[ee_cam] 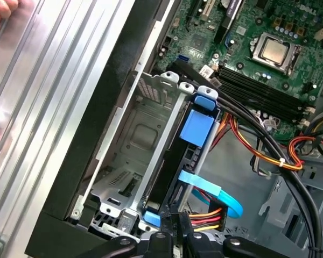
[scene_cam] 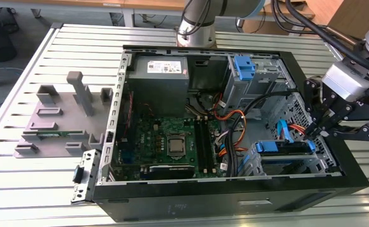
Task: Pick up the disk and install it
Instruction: 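Insert the second disk wire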
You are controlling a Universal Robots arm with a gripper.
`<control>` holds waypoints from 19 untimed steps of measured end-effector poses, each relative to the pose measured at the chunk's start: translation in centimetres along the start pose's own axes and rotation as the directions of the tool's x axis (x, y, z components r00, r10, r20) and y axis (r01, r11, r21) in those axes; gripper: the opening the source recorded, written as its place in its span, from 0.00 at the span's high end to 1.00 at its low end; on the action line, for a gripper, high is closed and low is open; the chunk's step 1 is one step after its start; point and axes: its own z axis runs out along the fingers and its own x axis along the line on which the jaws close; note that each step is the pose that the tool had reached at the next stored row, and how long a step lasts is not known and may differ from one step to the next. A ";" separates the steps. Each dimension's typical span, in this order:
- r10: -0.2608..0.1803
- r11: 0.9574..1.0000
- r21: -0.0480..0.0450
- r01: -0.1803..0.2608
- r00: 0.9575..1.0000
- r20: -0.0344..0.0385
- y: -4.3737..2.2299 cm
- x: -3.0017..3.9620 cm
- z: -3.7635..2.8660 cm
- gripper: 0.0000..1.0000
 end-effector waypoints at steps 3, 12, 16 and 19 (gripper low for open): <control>0.051 0.999 0.000 -0.051 0.999 0.001 0.01 -0.01 0.01 0.84; 0.212 0.977 -0.002 -0.212 0.977 0.002 0.02 -0.02 0.08 0.84; 0.231 0.973 0.000 -0.231 0.973 0.002 0.44 -0.37 0.09 0.84; 0.235 0.972 0.003 -0.235 0.972 0.002 0.96 -0.65 0.10 0.84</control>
